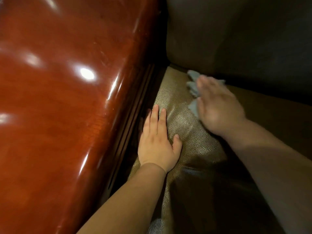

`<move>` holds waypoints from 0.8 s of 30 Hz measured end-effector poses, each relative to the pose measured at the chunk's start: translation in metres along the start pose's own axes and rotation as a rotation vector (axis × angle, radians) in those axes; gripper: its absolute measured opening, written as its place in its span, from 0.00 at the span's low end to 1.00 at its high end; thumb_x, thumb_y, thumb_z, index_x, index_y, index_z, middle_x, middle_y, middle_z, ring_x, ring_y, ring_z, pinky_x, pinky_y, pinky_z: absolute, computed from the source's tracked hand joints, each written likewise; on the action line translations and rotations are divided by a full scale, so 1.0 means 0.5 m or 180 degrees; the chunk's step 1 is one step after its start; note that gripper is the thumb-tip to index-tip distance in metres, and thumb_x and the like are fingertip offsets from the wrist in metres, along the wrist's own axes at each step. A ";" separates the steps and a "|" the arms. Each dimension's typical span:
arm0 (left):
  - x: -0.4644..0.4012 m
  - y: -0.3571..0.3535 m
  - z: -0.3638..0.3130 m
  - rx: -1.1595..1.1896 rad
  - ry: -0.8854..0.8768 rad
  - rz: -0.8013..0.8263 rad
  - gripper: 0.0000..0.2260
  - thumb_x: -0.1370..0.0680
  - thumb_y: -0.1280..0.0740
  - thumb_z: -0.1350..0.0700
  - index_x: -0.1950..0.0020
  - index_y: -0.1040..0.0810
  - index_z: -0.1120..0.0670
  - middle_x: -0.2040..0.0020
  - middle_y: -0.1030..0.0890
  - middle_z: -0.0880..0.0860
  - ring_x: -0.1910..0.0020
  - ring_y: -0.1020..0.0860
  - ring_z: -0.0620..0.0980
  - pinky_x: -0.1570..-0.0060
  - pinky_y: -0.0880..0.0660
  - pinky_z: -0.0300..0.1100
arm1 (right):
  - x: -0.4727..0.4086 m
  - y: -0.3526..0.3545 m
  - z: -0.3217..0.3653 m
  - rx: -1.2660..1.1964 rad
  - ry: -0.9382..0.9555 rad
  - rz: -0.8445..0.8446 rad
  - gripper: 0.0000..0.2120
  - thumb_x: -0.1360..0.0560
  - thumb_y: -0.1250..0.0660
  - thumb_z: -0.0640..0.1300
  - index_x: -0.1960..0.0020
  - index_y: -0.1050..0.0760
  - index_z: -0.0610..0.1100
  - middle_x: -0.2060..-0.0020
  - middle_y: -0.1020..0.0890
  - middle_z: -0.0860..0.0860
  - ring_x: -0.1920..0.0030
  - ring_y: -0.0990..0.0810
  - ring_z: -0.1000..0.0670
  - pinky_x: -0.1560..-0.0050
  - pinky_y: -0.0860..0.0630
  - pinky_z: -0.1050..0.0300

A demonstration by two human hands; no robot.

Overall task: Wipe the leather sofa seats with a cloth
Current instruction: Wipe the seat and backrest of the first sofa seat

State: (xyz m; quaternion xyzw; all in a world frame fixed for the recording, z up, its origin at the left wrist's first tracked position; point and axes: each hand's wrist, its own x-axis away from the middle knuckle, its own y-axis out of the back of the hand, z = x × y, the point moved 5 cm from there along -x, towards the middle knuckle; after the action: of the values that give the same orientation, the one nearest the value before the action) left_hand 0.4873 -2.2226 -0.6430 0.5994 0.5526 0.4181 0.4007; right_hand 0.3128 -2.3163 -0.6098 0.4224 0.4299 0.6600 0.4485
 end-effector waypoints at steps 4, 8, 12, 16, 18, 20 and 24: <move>-0.003 -0.011 0.007 0.0042 0.0039 -0.0025 0.36 0.21 0.39 0.44 0.16 0.40 0.58 0.14 0.45 0.56 0.17 0.44 0.57 0.17 0.48 0.48 | -0.024 -0.009 0.015 0.0090 -0.0002 0.0075 0.30 0.18 0.49 0.51 0.20 0.38 0.37 0.21 0.34 0.39 0.21 0.37 0.38 0.20 0.43 0.44; -0.001 -0.012 0.004 0.0077 0.0036 -0.0033 0.36 0.22 0.39 0.43 0.16 0.40 0.57 0.14 0.46 0.55 0.17 0.46 0.55 0.18 0.50 0.46 | -0.134 -0.050 0.131 -0.0094 0.0370 0.0112 0.28 0.15 0.48 0.50 0.19 0.40 0.38 0.18 0.40 0.41 0.18 0.45 0.41 0.19 0.50 0.47; -0.001 -0.013 0.002 -0.0027 0.0061 0.0067 0.37 0.21 0.41 0.42 0.15 0.44 0.56 0.14 0.49 0.54 0.16 0.48 0.54 0.19 0.55 0.43 | -0.136 -0.039 0.130 -0.0182 0.0596 0.0268 0.26 0.15 0.45 0.46 0.19 0.39 0.37 0.18 0.40 0.41 0.17 0.46 0.42 0.17 0.50 0.47; 0.004 -0.010 0.000 0.0101 0.0090 0.0011 0.37 0.22 0.40 0.43 0.15 0.43 0.55 0.14 0.48 0.52 0.16 0.46 0.54 0.20 0.49 0.45 | -0.036 -0.005 0.031 0.0056 0.0568 0.0280 0.31 0.17 0.48 0.51 0.17 0.44 0.39 0.18 0.40 0.42 0.18 0.43 0.42 0.18 0.47 0.46; 0.004 -0.015 0.003 0.0120 0.0108 -0.0028 0.37 0.22 0.39 0.43 0.15 0.42 0.55 0.14 0.47 0.52 0.16 0.46 0.54 0.20 0.47 0.47 | -0.048 -0.014 0.027 0.0163 0.0357 0.0294 0.33 0.18 0.51 0.55 0.17 0.44 0.38 0.18 0.40 0.41 0.19 0.42 0.41 0.18 0.46 0.44; 0.002 -0.019 0.005 0.0088 0.0121 -0.0030 0.37 0.22 0.39 0.43 0.15 0.42 0.55 0.14 0.47 0.53 0.17 0.46 0.54 0.20 0.47 0.47 | -0.088 -0.035 0.066 0.0249 0.0255 0.0154 0.33 0.18 0.51 0.55 0.18 0.42 0.37 0.20 0.37 0.40 0.22 0.38 0.38 0.20 0.42 0.42; 0.004 -0.018 -0.002 0.0029 0.0062 -0.0007 0.37 0.22 0.40 0.43 0.15 0.43 0.56 0.14 0.48 0.54 0.17 0.46 0.55 0.20 0.47 0.48 | -0.148 -0.054 0.126 0.0088 0.0346 0.0086 0.31 0.17 0.50 0.52 0.18 0.43 0.38 0.19 0.42 0.40 0.20 0.42 0.38 0.19 0.48 0.43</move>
State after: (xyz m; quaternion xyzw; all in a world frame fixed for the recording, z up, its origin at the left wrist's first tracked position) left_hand 0.4838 -2.2199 -0.6510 0.5966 0.5590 0.4209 0.3930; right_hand 0.3964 -2.3690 -0.6307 0.3978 0.4571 0.6819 0.4096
